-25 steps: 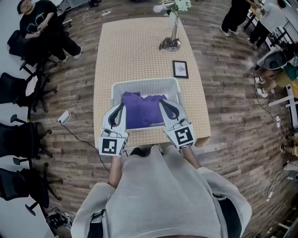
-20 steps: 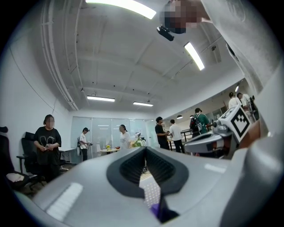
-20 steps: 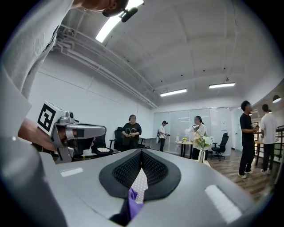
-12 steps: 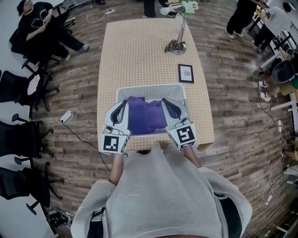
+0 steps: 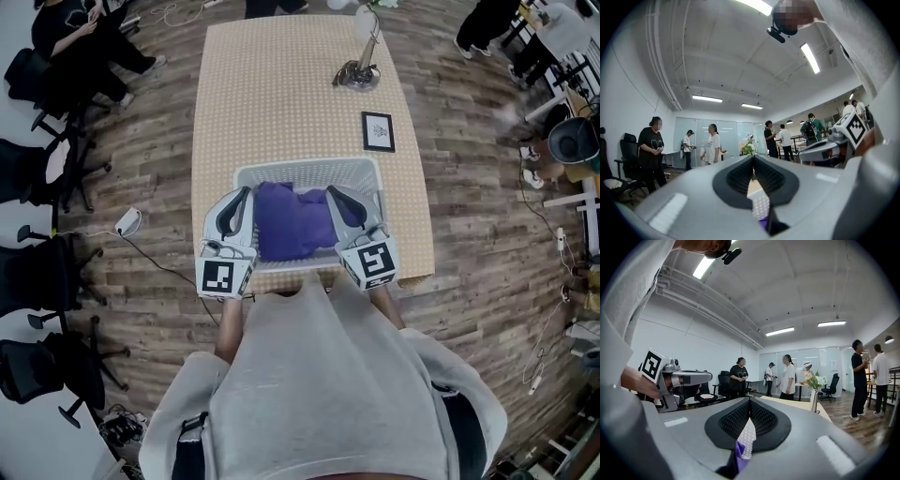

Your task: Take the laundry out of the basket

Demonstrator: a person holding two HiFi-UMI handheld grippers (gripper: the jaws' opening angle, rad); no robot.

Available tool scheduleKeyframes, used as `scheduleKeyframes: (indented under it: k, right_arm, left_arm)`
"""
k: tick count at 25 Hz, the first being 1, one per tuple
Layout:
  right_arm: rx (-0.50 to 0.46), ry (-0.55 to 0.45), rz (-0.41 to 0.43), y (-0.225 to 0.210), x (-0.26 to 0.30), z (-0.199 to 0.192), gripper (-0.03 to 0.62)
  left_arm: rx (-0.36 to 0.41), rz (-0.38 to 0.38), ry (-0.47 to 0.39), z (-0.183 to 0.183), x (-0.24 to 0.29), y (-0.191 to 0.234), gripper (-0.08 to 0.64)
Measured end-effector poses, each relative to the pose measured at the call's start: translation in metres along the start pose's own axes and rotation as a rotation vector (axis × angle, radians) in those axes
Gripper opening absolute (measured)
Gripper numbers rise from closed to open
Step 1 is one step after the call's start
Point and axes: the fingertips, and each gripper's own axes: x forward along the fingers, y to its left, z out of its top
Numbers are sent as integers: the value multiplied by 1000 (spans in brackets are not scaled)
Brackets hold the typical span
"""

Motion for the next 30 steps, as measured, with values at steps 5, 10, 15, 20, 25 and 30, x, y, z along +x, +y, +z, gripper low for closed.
scheduleKeyframes:
  k: [5, 10, 15, 20, 25, 30]
  right_arm:
    - [34, 36, -4, -2, 9, -16, -2]
    - [119, 54, 18, -6, 19, -28, -2]
    - [131, 86, 35, -9, 31, -34, -1]
    - [-421, 270, 157, 20, 38, -58, 0]
    - [-1002, 437, 397, 53, 28, -104, 0]
    - [-807, 669, 627, 66, 13, -142, 194]
  left_arm:
    - [-9, -12, 46, -15, 4, 6, 11]
    - [-17, -14, 93, -31, 9, 15, 11]
    - [-33, -6, 122, -46, 13, 26, 11]
    - [-50, 4, 113, -49, 13, 34, 11]
    - [-60, 15, 98, -48, 10, 38, 11]
    - [-76, 32, 73, -45, 5, 42, 11]
